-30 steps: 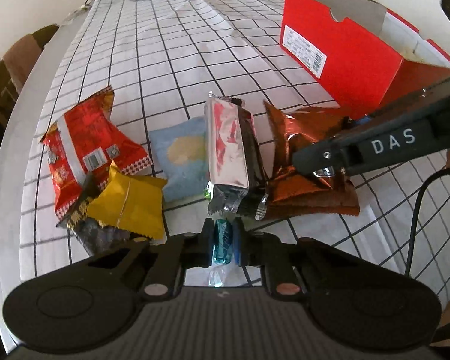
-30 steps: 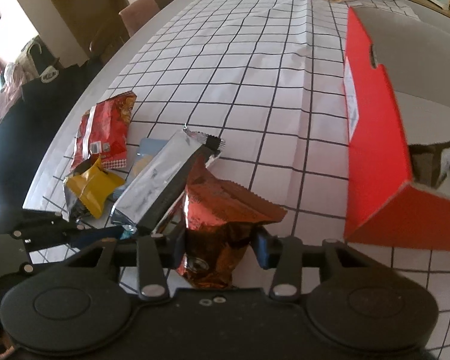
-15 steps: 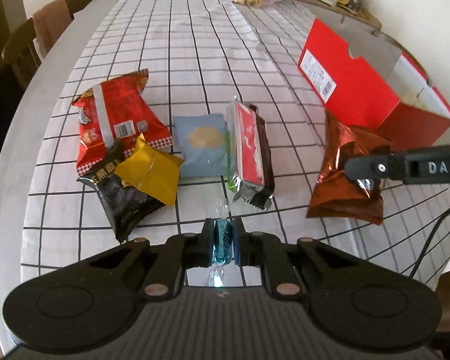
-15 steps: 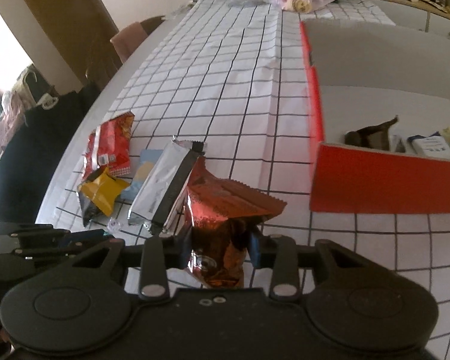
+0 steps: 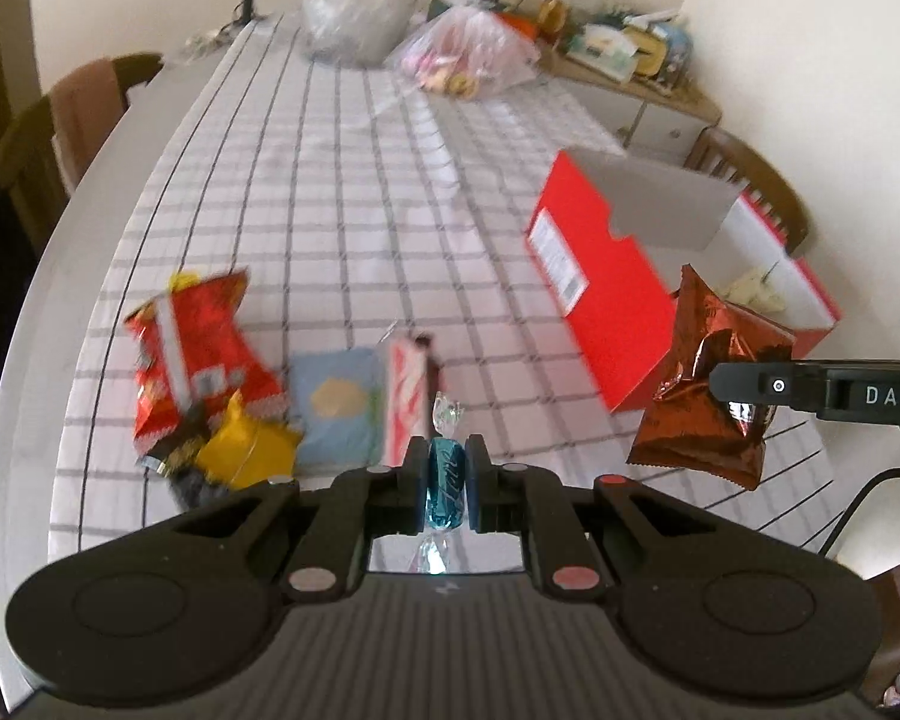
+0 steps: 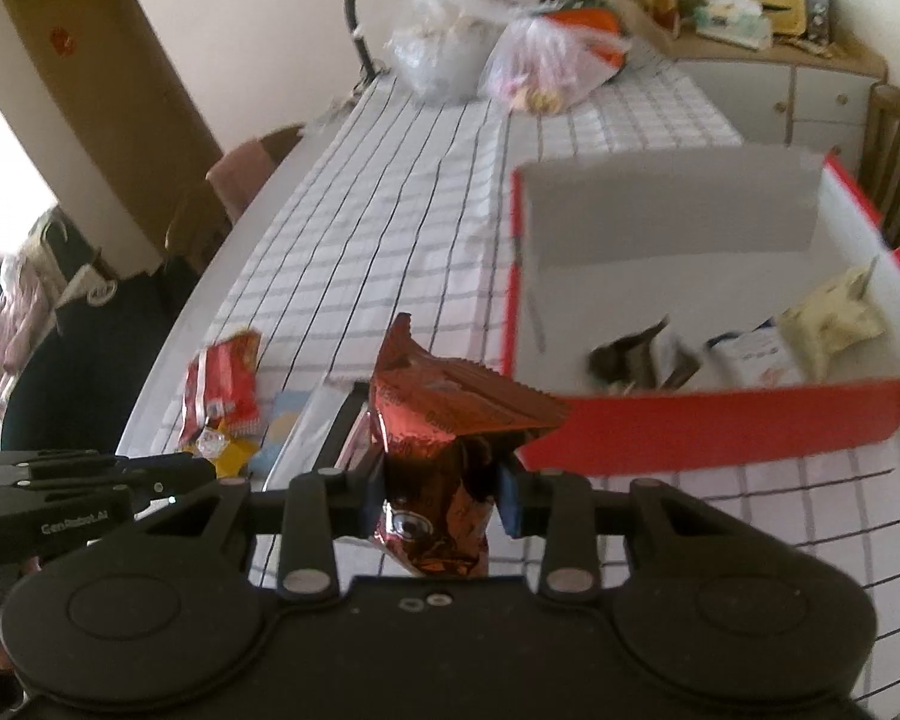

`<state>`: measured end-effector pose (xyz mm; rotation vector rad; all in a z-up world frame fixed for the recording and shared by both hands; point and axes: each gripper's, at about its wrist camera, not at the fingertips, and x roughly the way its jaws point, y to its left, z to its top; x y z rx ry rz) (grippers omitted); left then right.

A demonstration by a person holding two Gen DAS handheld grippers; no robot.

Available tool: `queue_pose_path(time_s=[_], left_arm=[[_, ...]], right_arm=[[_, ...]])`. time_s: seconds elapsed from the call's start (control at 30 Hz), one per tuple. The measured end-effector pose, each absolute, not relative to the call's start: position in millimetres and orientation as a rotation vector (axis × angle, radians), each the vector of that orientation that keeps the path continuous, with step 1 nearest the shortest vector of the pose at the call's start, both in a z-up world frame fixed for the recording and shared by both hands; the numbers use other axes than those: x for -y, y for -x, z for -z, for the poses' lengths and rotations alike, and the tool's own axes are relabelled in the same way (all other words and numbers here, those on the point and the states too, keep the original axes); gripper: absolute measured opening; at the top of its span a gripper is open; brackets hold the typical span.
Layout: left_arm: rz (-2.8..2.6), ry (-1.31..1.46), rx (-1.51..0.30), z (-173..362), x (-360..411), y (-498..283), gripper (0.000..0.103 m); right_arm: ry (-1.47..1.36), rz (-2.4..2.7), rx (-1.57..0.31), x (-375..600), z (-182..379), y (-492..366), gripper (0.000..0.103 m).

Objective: Organize snacks
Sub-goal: 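Lift both held snacks and carry them over the red box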

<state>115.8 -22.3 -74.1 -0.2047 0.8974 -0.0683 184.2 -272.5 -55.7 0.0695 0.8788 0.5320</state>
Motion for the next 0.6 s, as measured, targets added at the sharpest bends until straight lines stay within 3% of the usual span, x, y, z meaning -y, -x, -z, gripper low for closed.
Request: queue_pose_path(time_s=[0.6], left_arm=[[0.175,0.105,-0.797,26,130,-182,0.012]], right_arm=[[-0.089,-0.441,-0.785,354,19,-228,0.035]])
